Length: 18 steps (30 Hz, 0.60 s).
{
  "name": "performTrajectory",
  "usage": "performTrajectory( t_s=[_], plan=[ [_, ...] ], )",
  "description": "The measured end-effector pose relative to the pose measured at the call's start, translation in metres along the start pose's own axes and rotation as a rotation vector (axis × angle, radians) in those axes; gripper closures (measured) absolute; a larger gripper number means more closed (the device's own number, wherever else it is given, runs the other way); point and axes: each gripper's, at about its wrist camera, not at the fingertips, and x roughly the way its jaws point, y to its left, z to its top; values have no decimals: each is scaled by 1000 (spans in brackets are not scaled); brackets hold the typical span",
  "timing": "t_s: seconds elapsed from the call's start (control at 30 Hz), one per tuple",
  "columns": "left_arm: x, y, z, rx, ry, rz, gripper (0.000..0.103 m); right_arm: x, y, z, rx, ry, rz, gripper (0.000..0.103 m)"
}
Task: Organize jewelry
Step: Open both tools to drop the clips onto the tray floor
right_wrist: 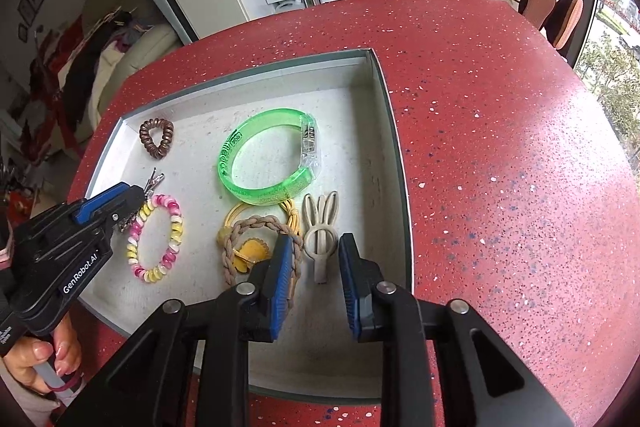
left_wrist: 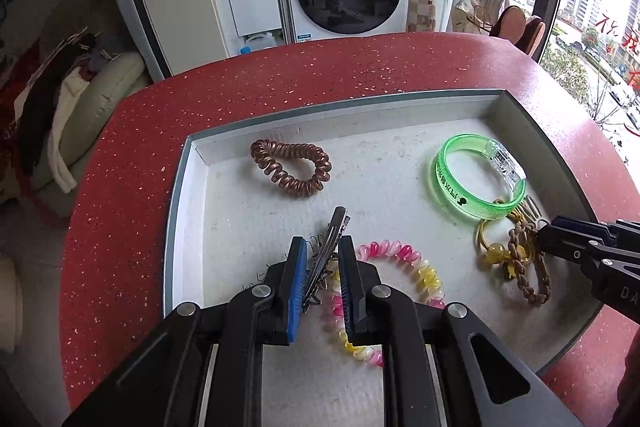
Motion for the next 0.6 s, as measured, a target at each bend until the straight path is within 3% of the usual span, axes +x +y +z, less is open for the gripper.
performTrajectory(
  t_s=[0.07,0.27,0.6],
  plan=[
    [-3,2,1,-13,0,-4,68,-5,2,-1,7,-15,17,53],
    [-12,6,0,-24,-11,5,68,-21,10,-3,14,-56,58,42],
    [-26,14,-4,-49,-36,3,68,-36,17,-6,7,-82,57,39]
  ],
)
